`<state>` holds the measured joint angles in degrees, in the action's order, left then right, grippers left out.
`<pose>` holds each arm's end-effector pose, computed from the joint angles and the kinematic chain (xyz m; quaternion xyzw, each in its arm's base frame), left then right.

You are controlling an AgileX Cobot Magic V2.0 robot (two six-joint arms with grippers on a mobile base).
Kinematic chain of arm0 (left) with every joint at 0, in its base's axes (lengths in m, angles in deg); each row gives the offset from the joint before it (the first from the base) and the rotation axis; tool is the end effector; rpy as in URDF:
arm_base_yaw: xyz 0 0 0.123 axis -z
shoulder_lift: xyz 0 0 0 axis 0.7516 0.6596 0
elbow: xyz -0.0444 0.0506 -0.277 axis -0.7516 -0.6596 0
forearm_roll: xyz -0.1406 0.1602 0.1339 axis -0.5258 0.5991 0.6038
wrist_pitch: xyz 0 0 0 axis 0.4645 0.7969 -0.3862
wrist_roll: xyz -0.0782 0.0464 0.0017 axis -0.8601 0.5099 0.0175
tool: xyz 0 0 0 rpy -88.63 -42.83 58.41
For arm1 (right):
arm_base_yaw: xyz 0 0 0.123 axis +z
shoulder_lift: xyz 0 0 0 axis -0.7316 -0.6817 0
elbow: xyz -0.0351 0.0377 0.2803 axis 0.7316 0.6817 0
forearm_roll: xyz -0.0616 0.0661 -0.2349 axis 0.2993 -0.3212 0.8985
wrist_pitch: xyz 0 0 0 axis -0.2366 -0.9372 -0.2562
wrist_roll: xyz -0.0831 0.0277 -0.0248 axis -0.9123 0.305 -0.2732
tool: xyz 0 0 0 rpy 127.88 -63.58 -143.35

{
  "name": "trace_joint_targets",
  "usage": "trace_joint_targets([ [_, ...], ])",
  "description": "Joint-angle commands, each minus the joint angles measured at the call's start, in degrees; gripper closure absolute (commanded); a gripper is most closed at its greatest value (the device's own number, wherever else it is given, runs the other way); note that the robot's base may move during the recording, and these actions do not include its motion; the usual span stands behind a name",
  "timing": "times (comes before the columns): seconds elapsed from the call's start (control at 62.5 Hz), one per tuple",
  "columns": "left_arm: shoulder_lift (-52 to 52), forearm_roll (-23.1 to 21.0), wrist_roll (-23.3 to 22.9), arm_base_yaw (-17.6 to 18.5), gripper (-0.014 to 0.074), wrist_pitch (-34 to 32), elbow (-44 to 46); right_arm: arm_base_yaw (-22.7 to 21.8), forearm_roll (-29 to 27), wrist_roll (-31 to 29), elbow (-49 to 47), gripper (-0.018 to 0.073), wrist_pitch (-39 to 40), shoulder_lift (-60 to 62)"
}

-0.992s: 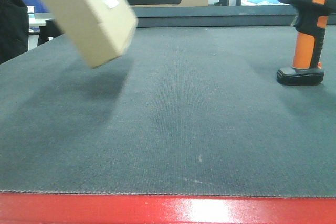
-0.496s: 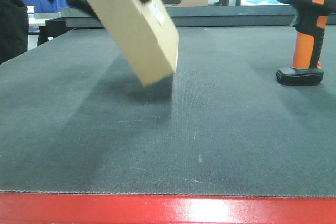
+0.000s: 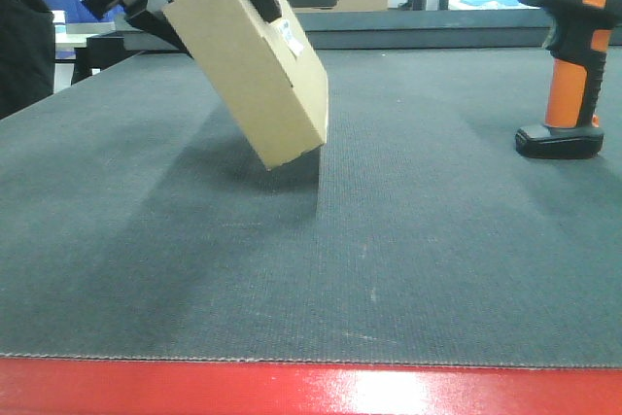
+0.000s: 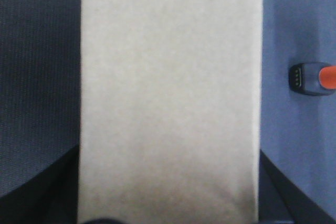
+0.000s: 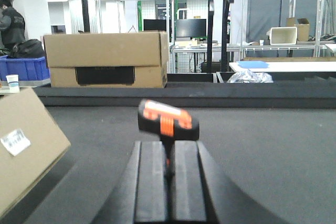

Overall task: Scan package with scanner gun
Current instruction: 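Move the right gripper down onto the orange-black scanner gun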

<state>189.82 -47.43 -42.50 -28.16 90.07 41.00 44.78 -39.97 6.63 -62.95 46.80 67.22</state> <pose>0.3818 -0.1669 0.3082 -0.0415 0.9457 -0.2342 0.2217 0.0493 -0.0014 0.2807 0.0380 0.6483 0.0199 0.7602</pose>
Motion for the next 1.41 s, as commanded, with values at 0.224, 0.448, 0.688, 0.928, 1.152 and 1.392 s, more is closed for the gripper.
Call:
trace_joint_targets([
  [0.224,-0.7,-0.7,-2.0,0.3,0.0707,-2.6,0.5,0.1,1.5,-0.1,-11.8,0.0727,4.3,-27.3],
  [0.448,-0.7,-0.5,-2.0,0.3,0.0707,-2.6,0.5,0.1,1.5,-0.1,-11.8,0.0727,21.5,-41.7],
  [0.688,-0.7,-0.5,-2.0,0.4,0.0707,-2.5,0.5,0.1,-3.4,-0.1,-11.8,0.0727,27.8,-55.3],
  [0.928,-0.7,-0.5,-2.0,0.4,0.0707,-1.7,0.5,0.1,-7.0,-0.1,-11.8,0.0727,44.1,-69.3],
  [1.152,-0.7,-0.5,-2.0,0.4,0.0707,-1.7,0.5,2.0,-7.0,-0.1,-11.8,0.0727,55.9,-79.5],
  [1.392,-0.7,-0.5,-2.0,0.4,0.0707,-1.7,0.5,4.6,-7.0,-0.1,-14.5,0.0727,60.8,-87.9],
])
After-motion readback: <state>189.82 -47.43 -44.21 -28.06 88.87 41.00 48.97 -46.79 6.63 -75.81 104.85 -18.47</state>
